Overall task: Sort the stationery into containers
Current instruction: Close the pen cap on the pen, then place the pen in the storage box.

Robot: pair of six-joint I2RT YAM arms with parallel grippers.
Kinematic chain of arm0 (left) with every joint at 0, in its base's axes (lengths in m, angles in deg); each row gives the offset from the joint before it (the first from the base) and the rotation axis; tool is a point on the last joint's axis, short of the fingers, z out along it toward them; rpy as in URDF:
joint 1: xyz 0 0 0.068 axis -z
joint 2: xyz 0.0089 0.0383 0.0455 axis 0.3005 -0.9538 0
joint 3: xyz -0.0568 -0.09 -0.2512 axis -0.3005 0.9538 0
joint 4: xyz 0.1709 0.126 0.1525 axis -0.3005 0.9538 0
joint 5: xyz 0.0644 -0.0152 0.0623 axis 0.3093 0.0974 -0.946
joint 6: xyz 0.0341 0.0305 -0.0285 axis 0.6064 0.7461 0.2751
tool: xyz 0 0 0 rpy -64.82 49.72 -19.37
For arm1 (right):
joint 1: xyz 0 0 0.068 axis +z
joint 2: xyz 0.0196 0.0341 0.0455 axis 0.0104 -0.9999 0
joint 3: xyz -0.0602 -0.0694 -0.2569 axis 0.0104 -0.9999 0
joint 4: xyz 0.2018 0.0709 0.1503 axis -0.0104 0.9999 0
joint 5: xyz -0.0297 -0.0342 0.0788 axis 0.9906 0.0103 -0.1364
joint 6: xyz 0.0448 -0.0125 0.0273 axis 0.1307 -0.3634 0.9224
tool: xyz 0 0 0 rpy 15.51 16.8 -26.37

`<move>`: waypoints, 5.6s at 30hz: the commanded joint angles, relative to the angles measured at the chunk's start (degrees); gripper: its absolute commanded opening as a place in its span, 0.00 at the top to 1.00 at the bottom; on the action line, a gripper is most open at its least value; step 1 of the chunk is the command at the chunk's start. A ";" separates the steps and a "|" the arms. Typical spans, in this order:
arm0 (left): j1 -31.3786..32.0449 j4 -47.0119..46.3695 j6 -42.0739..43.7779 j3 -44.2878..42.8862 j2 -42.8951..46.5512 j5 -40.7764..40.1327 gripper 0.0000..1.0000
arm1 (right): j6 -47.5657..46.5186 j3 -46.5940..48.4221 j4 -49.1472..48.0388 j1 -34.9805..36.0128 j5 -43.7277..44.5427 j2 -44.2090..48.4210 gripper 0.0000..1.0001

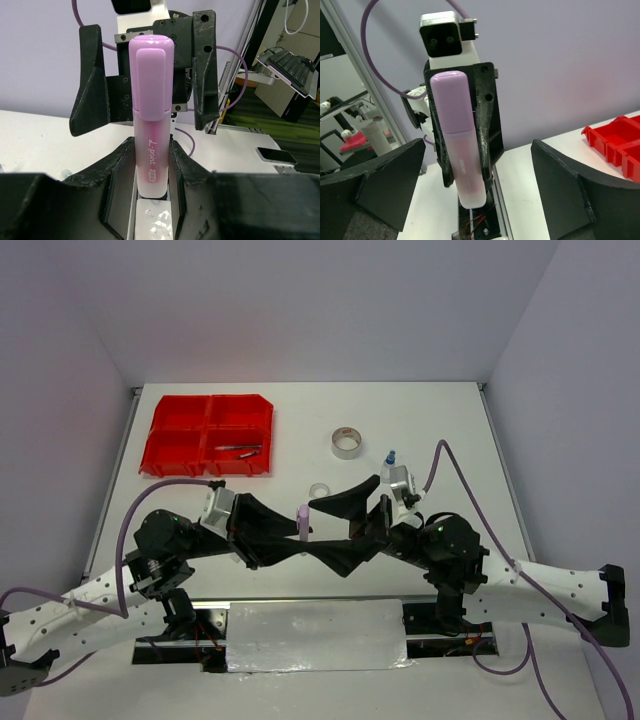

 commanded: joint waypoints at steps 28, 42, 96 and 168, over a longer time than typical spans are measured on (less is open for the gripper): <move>0.14 1.32 2.91 -2.95 -3.42 8.37 1.00 | -8.07 17.10 19.94 0.48 -1.83 -3.07 0.19; 0.14 1.76 2.21 -4.27 -2.98 6.52 1.00 | -7.28 13.24 18.71 0.57 -2.35 -2.37 0.76; -16.74 2.66 11.36 -9.68 -7.38 5.77 1.00 | 12.23 -9.54 16.23 -10.58 6.75 -3.44 1.00; 3.83 22.59 23.30 -14.21 -19.77 -30.38 1.00 | 21.80 20.89 47.10 -24.99 -1.05 -8.45 0.14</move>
